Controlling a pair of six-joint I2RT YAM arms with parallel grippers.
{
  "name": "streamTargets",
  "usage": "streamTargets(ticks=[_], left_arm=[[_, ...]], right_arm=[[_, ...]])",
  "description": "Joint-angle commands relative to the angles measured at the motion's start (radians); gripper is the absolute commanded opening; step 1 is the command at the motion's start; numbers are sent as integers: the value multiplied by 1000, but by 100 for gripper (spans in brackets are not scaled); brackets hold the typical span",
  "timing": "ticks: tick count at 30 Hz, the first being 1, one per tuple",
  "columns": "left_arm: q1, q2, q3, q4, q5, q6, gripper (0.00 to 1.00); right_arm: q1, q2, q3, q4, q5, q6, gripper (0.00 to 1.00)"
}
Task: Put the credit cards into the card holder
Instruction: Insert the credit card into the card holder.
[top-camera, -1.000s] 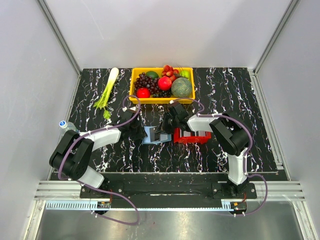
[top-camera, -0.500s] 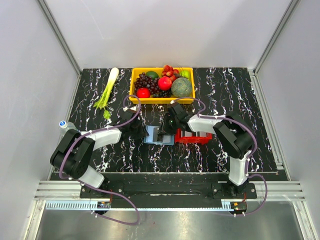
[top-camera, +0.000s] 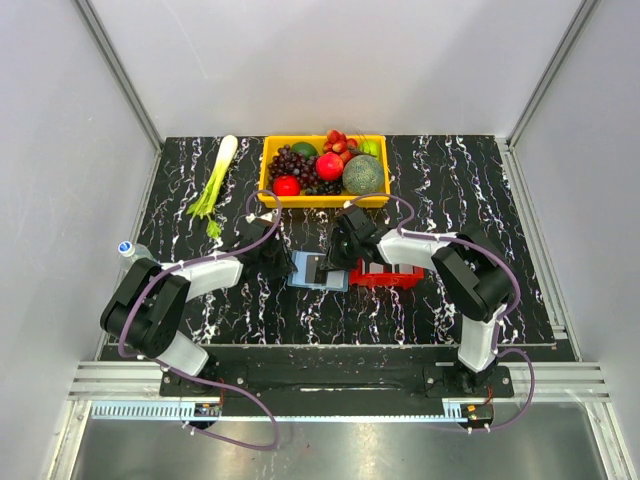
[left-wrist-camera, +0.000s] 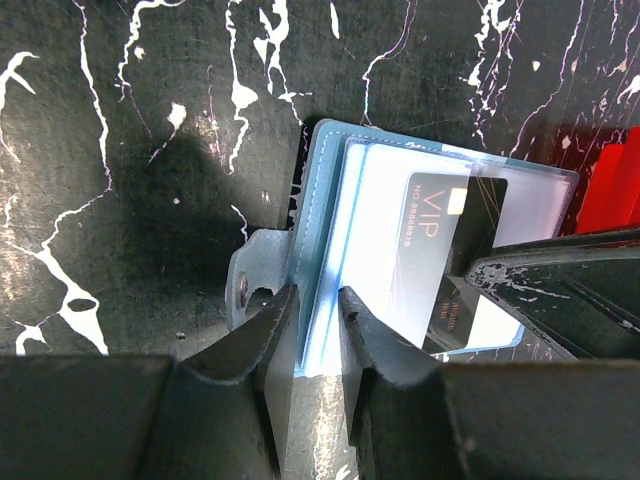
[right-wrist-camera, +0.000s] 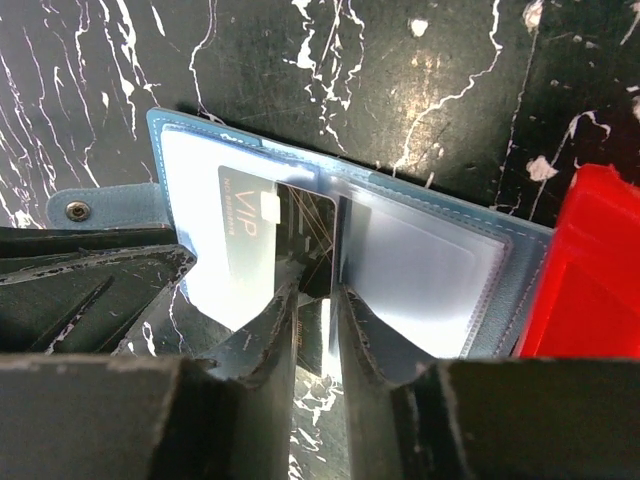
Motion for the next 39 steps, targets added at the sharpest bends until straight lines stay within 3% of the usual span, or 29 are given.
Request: streamTargets(ticks=[1, 3, 5, 9, 39], left_arm=[[-10, 51, -33, -22, 12, 2, 27], [-10, 51, -31, -21, 14, 4, 27], [-10, 48, -31, -19, 15, 4, 27], [-10, 50, -31, -18, 18, 4, 27], [-10, 51, -40, -1, 40, -11, 26]], right_arm=[[2, 11, -6, -72, 21, -32, 26], [2, 30, 6, -68, 4, -32, 20], [4, 37, 11, -55, -19, -30, 9], [5, 47, 6, -3, -79, -13, 2], [14, 99, 11, 221, -381, 70, 0]])
